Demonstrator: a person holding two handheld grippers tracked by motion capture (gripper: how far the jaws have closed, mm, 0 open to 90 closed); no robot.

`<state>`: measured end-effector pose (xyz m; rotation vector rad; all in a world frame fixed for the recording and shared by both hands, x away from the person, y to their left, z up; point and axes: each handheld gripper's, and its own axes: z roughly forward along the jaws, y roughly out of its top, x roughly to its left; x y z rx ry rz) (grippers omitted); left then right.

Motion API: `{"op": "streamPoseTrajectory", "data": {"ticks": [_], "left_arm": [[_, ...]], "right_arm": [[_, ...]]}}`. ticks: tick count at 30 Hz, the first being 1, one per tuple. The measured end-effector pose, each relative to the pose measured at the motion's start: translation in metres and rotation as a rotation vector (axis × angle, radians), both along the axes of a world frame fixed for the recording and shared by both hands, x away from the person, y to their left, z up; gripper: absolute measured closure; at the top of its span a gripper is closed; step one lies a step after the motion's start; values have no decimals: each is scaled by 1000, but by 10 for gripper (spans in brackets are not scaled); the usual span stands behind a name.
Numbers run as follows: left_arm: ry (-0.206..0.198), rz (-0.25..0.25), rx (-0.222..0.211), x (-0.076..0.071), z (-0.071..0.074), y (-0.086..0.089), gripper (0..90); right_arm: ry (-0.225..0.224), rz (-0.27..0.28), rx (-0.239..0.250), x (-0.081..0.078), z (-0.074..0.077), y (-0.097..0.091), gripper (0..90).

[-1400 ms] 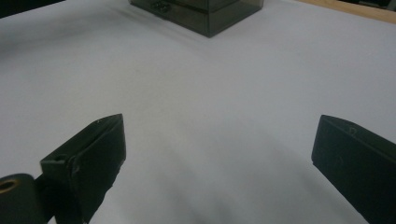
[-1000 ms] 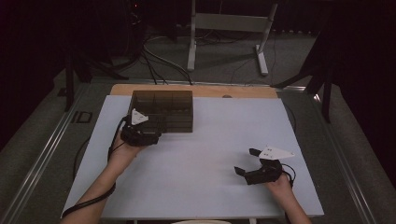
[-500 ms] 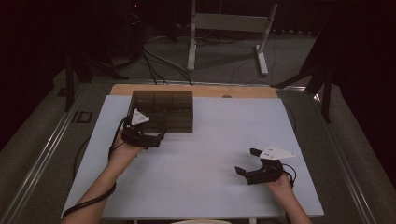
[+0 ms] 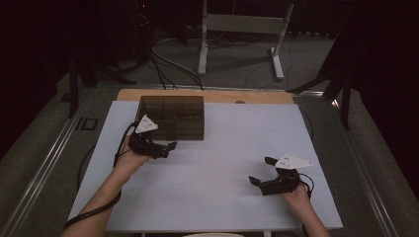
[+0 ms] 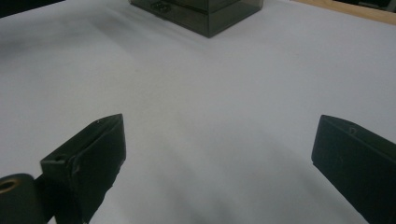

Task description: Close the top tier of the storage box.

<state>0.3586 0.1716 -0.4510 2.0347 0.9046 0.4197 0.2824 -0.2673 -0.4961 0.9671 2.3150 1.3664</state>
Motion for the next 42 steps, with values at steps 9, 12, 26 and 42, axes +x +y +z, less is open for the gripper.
{"op": "streamPoseTrajectory", "data": {"ticks": [9, 12, 26, 42], "left_arm": [[-4, -84, -17, -7, 2, -4, 50], [-10, -101, -26, -9, 4, -5, 50], [-14, -131, -27, -22, 3, 1, 50], [-35, -124, 45, -50, -19, 2, 50]], "right_arm": [[-2, 3, -1, 0, 0, 1, 30], [-1, 3, -2, 0, 0, 1, 31], [-3, 5, 1, 0, 0, 1, 30], [1, 9, 3, 0, 0, 3, 30]]}}
